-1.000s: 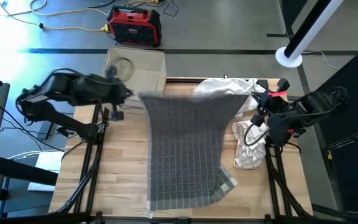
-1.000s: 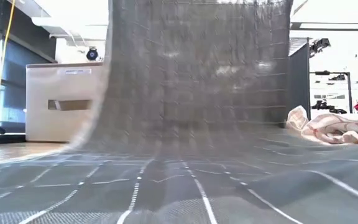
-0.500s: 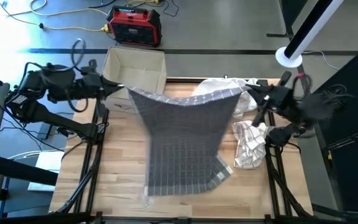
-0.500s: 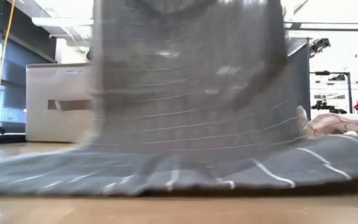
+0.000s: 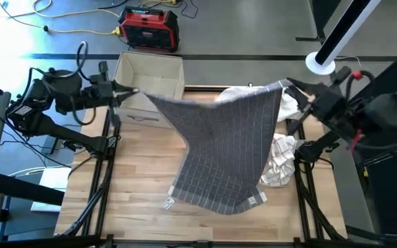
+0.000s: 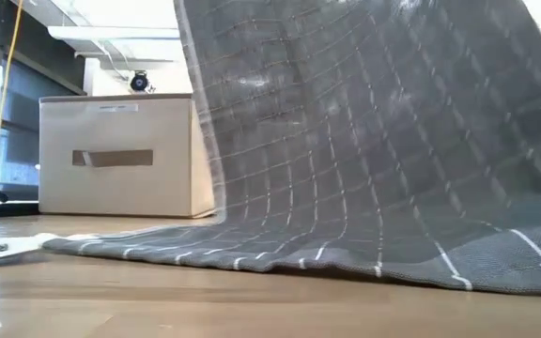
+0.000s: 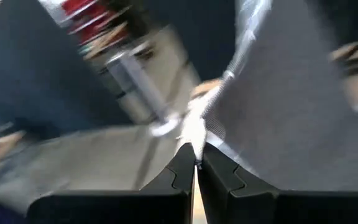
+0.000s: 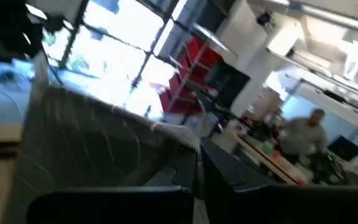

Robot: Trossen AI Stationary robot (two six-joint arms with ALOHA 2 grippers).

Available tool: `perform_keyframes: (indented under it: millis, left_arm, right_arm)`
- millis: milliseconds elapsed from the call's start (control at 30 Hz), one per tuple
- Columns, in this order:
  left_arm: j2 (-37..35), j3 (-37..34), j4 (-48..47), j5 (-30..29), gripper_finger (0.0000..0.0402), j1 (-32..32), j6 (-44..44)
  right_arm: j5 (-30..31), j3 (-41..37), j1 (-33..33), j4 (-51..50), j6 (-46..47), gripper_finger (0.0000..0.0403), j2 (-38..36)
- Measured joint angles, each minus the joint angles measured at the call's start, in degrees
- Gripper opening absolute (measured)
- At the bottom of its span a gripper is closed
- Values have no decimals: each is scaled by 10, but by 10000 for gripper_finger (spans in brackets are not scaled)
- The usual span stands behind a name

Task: Fold towel
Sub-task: Fold the gray towel

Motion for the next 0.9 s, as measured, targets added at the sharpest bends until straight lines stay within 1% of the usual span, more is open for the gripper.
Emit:
perform_keyframes:
  millis: [33, 100, 167, 200, 233, 267, 300, 333, 400, 500, 567, 600, 633, 700, 767, 833, 900]
  left_arm:
    - [-2, 0, -23, -38, 0, 5, -13]
    - [-10, 0, -57, -63, 0, 14, -50]
    - [-25, 0, -69, -34, 0, 17, -64]
    - [-32, 0, -62, -16, 0, 18, -62]
    - [-39, 0, -52, 1, 0, 18, -53]
    - [-45, 0, -43, 15, 0, 18, -47]
    - [-51, -1, -36, 31, 0, 18, -48]
    - [-56, -1, -32, 51, 0, 19, -56]
    - [-61, 0, -13, 76, 1, 19, -77]
    - [-52, -1, -27, 101, 2, 19, -82]
    - [-48, -1, -39, 111, 2, 15, -98]
    - [-49, -1, -44, 102, 3, 12, -107]
    - [-50, -1, -47, 80, 4, 11, -111]
    - [-53, 0, -59, 18, 6, 11, -102]
    - [-61, 1, -60, -27, 6, 11, -93]
    - [-68, 3, -56, -47, 5, 11, -96]
    - [-73, 2, -44, -45, 4, 11, -95]
  right_arm:
    - [-10, -1, -15, -71, 68, 0, -4]
    - [-61, -2, -44, -212, 235, 0, -9]
    - [-116, -2, -73, -334, 376, 0, -11]
    - [-135, -3, -87, -379, 422, 0, -11]
    - [-144, -3, -101, -415, 452, 0, -10]
    - [-145, -4, -112, -422, 465, 0, -9]
    - [-147, -14, -120, -414, 449, 0, -11]
    - [-158, -25, -126, -403, 416, 0, -15]
    - [-160, -38, -144, -394, 361, 0, -18]
    - [-133, -49, -189, -405, 332, 0, -18]
    - [-128, -52, -208, -405, 317, 0, -18]
    - [-126, -54, -215, -403, 315, 0, -18]
    - [-120, -54, -222, -402, 314, 0, -18]
    - [-85, -55, -238, -413, 303, 0, -18]
    - [-70, -53, -250, -412, 311, 0, -25]
    - [-79, -52, -257, -412, 332, 0, -27]
    - [-97, -53, -265, -404, 328, 0, -24]
